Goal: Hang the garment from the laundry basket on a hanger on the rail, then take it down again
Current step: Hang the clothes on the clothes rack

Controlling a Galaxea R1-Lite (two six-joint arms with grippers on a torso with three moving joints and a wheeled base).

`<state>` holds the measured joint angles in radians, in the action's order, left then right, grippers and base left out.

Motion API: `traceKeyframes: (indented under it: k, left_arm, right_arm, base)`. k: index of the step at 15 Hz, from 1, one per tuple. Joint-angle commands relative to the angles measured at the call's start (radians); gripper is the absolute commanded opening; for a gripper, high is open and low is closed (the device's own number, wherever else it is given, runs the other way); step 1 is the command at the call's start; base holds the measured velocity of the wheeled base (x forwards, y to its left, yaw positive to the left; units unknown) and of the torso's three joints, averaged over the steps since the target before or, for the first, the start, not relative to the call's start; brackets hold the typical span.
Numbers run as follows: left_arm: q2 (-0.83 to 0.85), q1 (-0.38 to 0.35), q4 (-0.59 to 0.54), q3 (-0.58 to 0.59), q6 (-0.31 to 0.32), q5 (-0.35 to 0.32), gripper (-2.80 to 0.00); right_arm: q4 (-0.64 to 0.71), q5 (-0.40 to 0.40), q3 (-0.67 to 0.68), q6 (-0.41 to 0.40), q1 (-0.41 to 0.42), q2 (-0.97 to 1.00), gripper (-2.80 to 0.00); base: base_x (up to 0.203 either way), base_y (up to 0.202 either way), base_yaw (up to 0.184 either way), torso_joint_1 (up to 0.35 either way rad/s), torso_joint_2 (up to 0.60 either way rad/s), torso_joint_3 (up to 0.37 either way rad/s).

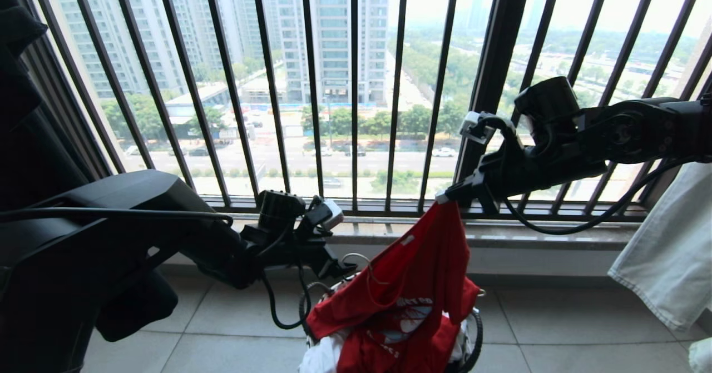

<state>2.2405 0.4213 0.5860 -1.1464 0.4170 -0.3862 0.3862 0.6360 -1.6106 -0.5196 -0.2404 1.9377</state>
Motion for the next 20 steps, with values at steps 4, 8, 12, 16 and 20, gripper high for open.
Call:
traceKeyframes:
  k: [4,8,12,16,20]
  left_arm:
    - [0.021,0.002,0.005,-0.027,0.011,-0.002,-2.8]
    - [0.025,0.004,0.005,-0.029,0.011,-0.003,-2.8]
    - [0.026,0.017,0.005,-0.029,0.004,-0.011,-2.8]
    - [0.039,0.024,0.086,-0.021,-0.009,-0.011,-2.8]
    - [0.009,0.031,0.16,-0.004,-0.113,-0.01,-2.8]
  right_arm:
    - [0.002,0.007,0.001,-0.003,0.0,0.0,-2.8]
    - [0.002,0.007,0.003,-0.003,0.0,0.0,-2.8]
    - [0.002,0.007,0.003,-0.003,0.0,0.0,-2.8]
    - [0.002,0.007,0.001,-0.003,0.0,0.001,-2.8]
    - [0.001,0.008,0.001,-0.003,0.0,0.001,-2.8]
  base:
    - [0.0,0.0,0.0,0.0,0.0,0.0]
    - [0.0,0.0,0.0,0.0,0.0,0.0]
    - [0.0,0.0,0.0,0.0,0.0,0.0]
    - [0.0,0.0,0.0,0.0,0.0,0.0]
    - [0.0,0.0,0.0,0.0,0.0,0.0]
